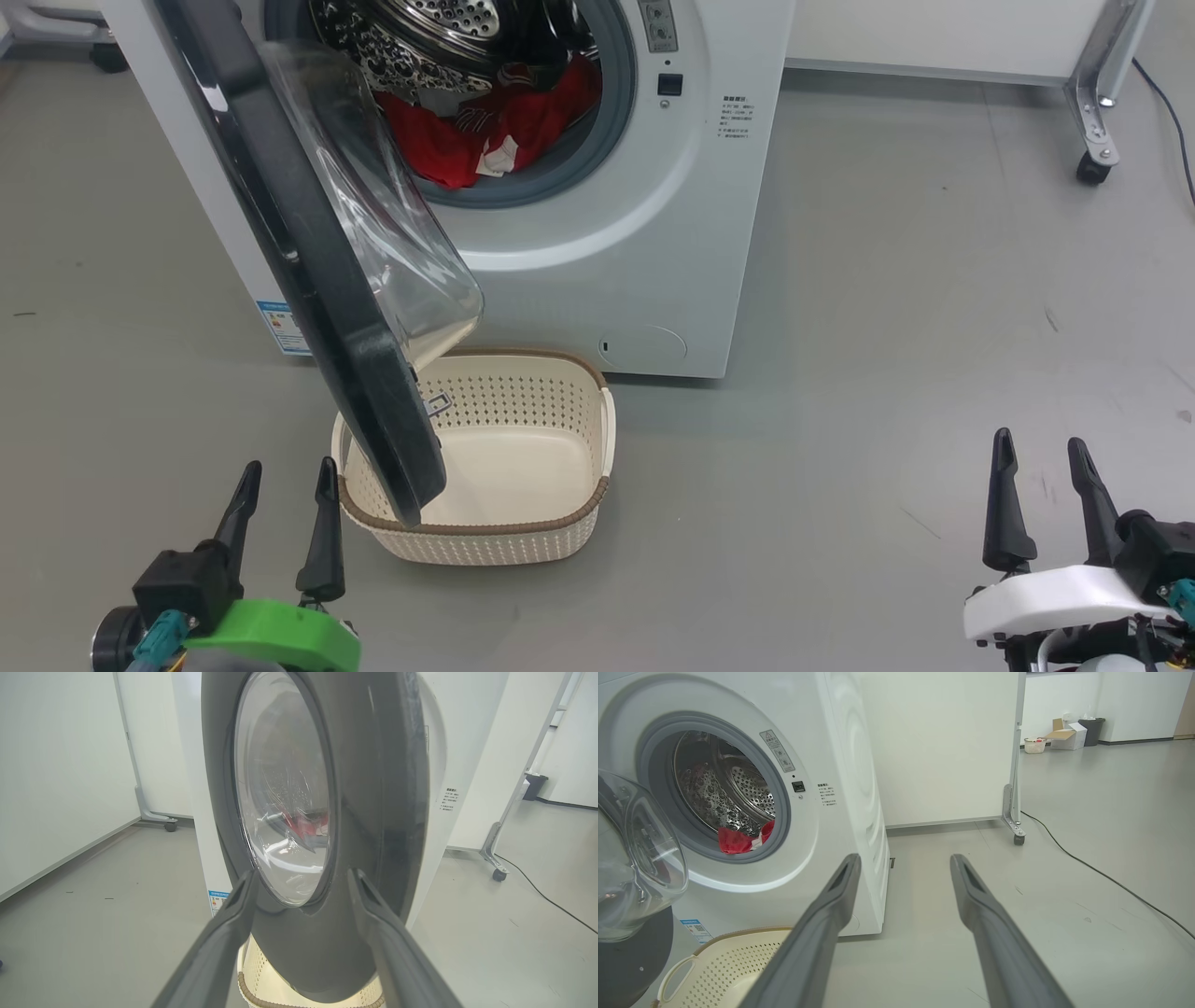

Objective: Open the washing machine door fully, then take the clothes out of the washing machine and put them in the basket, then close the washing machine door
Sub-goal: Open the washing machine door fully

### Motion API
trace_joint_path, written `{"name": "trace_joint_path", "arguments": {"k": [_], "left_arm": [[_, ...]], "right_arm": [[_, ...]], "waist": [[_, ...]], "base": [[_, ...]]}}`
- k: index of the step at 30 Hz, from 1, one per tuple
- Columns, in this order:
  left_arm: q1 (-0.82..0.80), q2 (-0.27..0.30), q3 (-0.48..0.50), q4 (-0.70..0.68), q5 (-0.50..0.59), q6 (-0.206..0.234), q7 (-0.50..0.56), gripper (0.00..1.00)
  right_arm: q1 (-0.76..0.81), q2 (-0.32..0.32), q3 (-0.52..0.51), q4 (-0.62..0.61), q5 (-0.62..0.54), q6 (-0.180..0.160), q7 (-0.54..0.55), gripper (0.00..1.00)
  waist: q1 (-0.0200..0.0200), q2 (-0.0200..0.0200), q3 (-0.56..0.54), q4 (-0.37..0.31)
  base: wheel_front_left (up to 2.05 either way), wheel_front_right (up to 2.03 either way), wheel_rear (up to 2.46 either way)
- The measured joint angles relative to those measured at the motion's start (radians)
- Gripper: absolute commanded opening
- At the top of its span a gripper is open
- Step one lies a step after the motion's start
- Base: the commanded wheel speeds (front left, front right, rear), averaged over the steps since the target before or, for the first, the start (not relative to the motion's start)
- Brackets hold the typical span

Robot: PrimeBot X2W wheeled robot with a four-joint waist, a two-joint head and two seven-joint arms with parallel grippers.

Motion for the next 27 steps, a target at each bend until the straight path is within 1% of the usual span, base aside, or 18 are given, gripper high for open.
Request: {"name": "trace_joint_path", "arguments": {"k": [27], "left_arm": [[0.000,-0.001,0.000,0.003,0.006,-0.002,0.000,1.00]], "right_arm": [[0.019,0.040,-0.023,-0.017,-0.057,0.001,-0.001,1.00]], "waist": [[0.0000,0.0000,0.004,0.006]], "base": [[0.00,0.00,0.00]]}}
